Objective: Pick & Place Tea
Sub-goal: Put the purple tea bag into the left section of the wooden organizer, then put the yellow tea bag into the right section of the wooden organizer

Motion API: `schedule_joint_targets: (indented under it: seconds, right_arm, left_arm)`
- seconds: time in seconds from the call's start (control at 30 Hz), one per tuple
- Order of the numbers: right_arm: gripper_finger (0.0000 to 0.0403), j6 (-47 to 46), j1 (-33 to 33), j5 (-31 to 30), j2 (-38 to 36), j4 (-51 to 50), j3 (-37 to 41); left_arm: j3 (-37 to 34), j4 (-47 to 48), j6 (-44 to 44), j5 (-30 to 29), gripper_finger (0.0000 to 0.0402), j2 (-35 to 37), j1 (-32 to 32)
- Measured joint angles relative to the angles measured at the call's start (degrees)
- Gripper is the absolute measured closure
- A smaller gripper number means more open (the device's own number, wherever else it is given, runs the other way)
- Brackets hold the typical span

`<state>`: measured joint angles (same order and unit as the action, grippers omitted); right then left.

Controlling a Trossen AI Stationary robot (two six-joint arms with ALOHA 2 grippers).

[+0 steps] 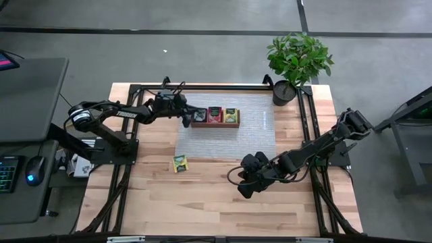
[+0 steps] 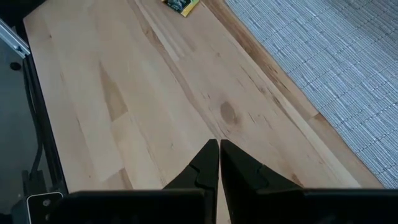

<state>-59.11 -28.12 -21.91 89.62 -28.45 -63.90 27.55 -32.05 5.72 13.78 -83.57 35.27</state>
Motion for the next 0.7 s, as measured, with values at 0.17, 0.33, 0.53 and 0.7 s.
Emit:
schedule_joint_targets:
  seconds: [0.17, 0.33, 0.53, 0.7]
  right_arm:
    - [0.0391, 0.0, 0.0, 0.0, 0.0, 0.0, 0.0]
    - [0.0391, 0.3, 0.0, 0.0, 0.0, 0.0, 0.0]
    - [0.0391, 2.2, 0.0, -0.2, 0.0, 0.0, 0.0]
    - [0.0394, 5.6, 0.5, 0.8, 0.0, 1.0, 0.0]
  left_arm:
    - [0.0, -2.8, 0.0, 0.0, 0.0316, 0.2, 0.0]
    - [0.0, -4.2, 0.1, 2.3, 0.0258, 2.1, 0.0]
    - [0.0, -3.8, 1.3, 3.6, 0.0246, 3.7, 0.0]
    - [0.0, -3.5, 2.1, 3.3, 0.0246, 8.1, 0.0]
